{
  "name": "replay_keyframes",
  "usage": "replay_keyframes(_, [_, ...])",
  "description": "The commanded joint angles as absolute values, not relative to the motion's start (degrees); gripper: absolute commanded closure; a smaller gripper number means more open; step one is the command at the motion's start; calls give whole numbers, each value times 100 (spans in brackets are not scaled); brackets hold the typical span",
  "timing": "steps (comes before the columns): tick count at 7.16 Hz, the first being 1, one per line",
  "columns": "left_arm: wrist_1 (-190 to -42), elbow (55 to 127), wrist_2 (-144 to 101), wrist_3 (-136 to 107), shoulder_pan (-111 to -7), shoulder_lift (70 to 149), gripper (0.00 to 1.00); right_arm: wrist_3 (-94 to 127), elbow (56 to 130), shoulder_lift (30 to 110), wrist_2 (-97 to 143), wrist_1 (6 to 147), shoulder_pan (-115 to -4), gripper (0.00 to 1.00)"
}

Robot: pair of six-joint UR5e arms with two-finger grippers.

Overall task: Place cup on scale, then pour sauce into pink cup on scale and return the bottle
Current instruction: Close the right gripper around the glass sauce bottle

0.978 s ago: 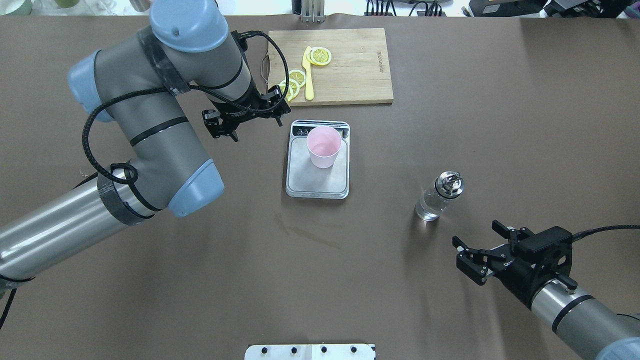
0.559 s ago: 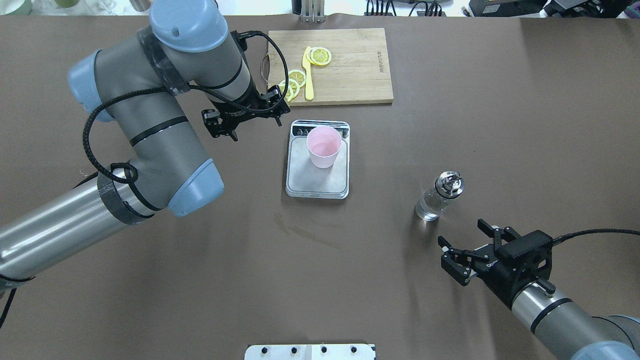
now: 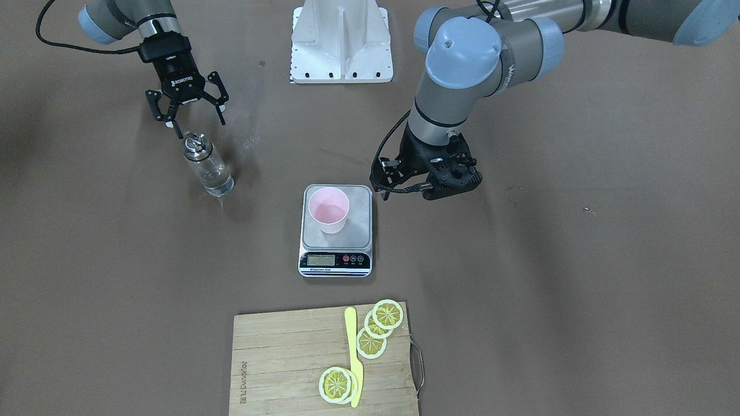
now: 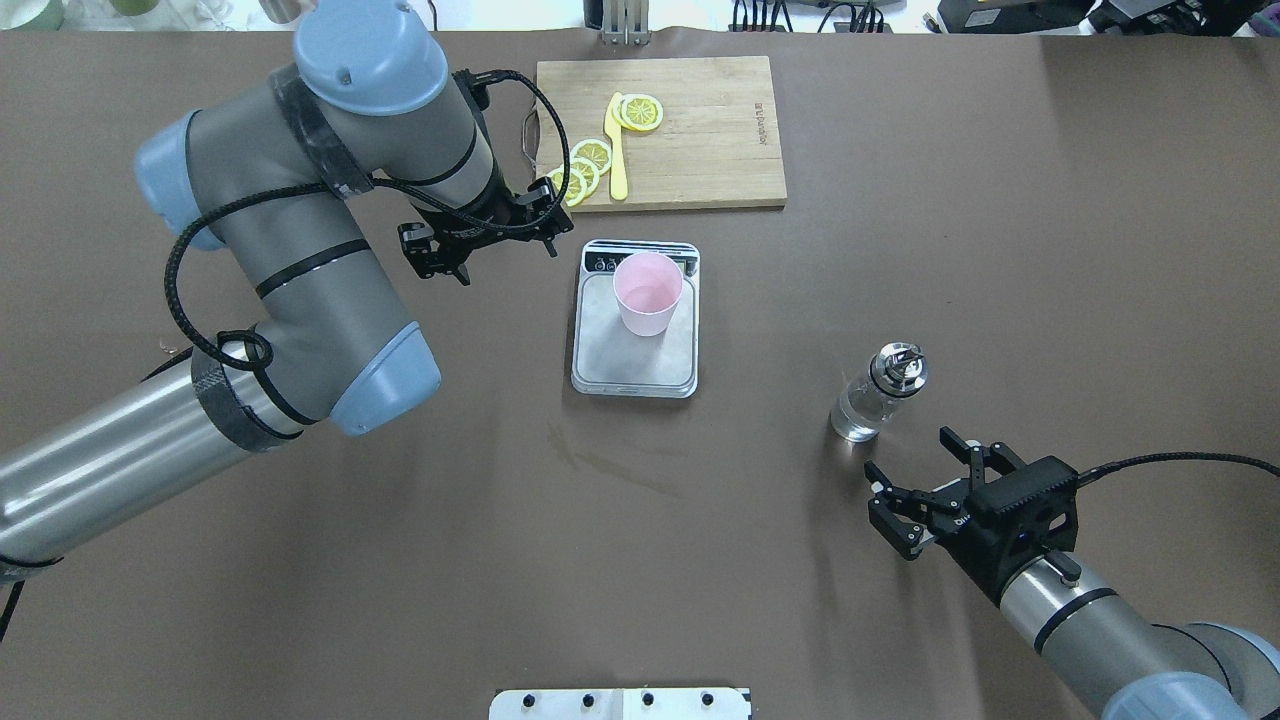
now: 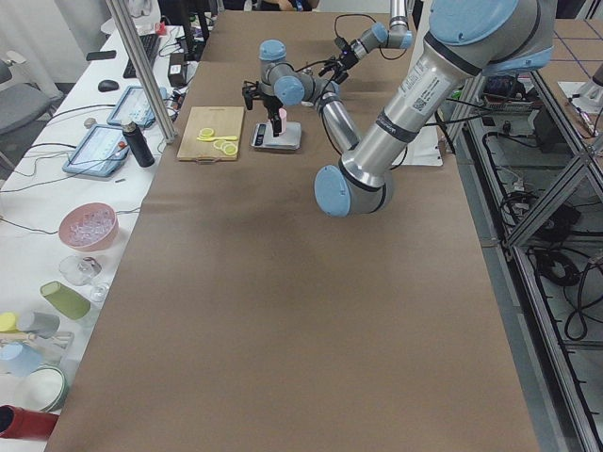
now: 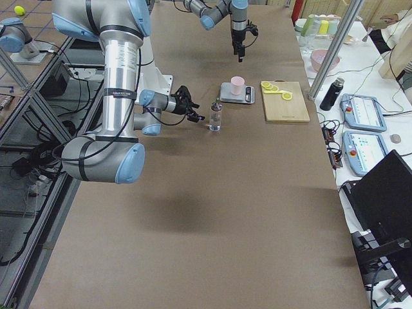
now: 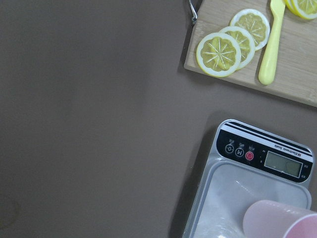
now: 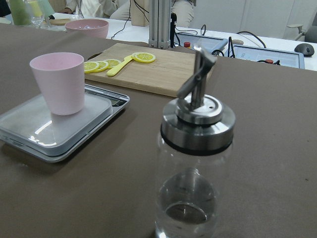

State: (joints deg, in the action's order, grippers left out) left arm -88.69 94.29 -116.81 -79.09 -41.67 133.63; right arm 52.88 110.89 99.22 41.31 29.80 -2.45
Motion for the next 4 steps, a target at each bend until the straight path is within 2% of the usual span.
replay_keyframes(1, [-8877,9404,-11681,-7901,-4157,13359,1,5126,10978,9879,4183,2945,-465,7])
replay_keyframes(4, [-8877,9404,-11681,-7901,-4157,13359,1,5062,10767,9537,4201,2918,-702,7])
